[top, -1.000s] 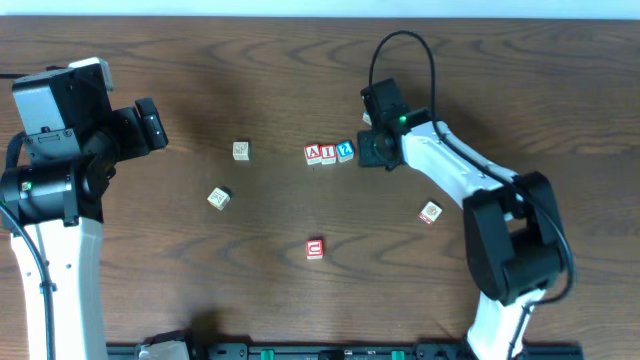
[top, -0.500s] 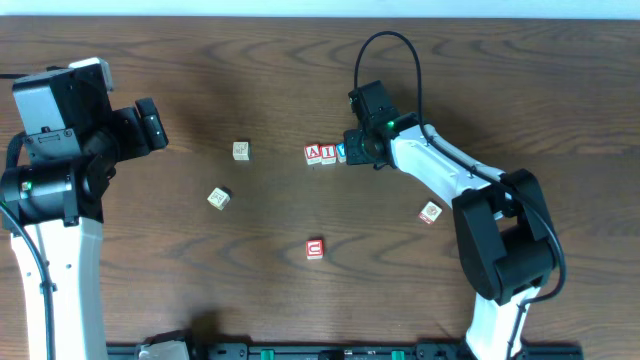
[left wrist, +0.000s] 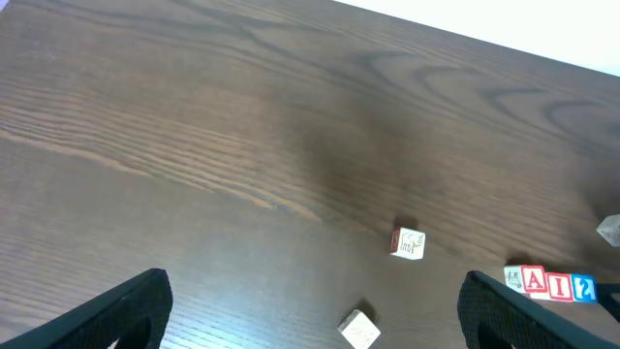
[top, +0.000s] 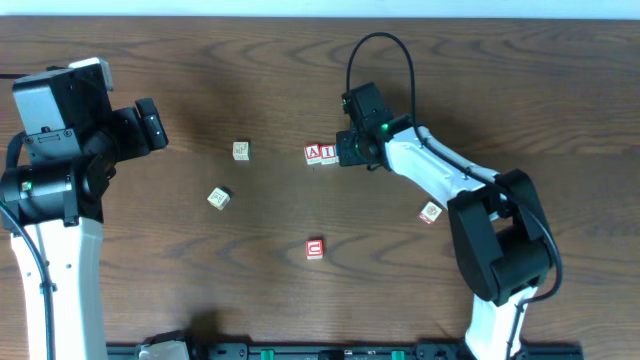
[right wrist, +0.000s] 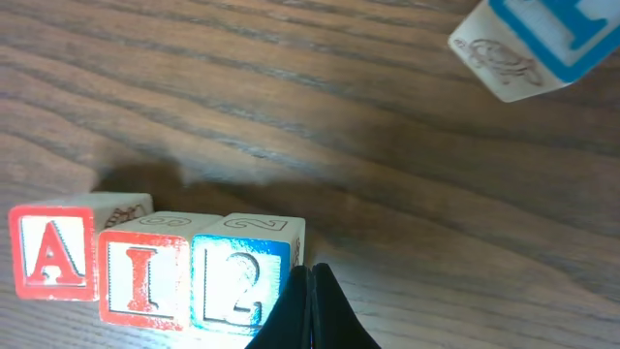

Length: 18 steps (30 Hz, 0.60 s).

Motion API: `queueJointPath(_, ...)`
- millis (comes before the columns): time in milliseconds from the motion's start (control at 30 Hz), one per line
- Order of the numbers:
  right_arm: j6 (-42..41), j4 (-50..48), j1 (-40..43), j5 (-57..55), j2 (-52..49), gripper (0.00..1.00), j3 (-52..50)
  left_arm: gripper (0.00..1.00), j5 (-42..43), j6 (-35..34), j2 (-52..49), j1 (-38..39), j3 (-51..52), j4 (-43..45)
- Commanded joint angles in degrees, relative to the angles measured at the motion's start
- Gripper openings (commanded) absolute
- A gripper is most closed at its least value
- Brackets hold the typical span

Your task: Spell out Ai2

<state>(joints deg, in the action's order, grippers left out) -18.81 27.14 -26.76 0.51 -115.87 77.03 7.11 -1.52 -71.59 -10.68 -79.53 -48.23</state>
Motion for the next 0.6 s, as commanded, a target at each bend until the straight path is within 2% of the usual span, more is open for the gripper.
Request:
queueJointPath(0,0.7,0.0,-0.4,0.4,-1.0,0.01,0.1,0.95,0.0,-0.2,-0.4,-0.2,-0.9,-0.2)
queueJointPath(333,0.7,0.3,0.1,-6.1,-1.0,0.01,0.6,0.95,0.0,0.0,-0.4,-0.2,-0.9,-0.8)
queueJointPath(567,0.7,9.5,3.3,-9.8,0.1,0.01,11.8,0.95,0.0,0.7,-0.4,-0.2,-0.9,-2.5)
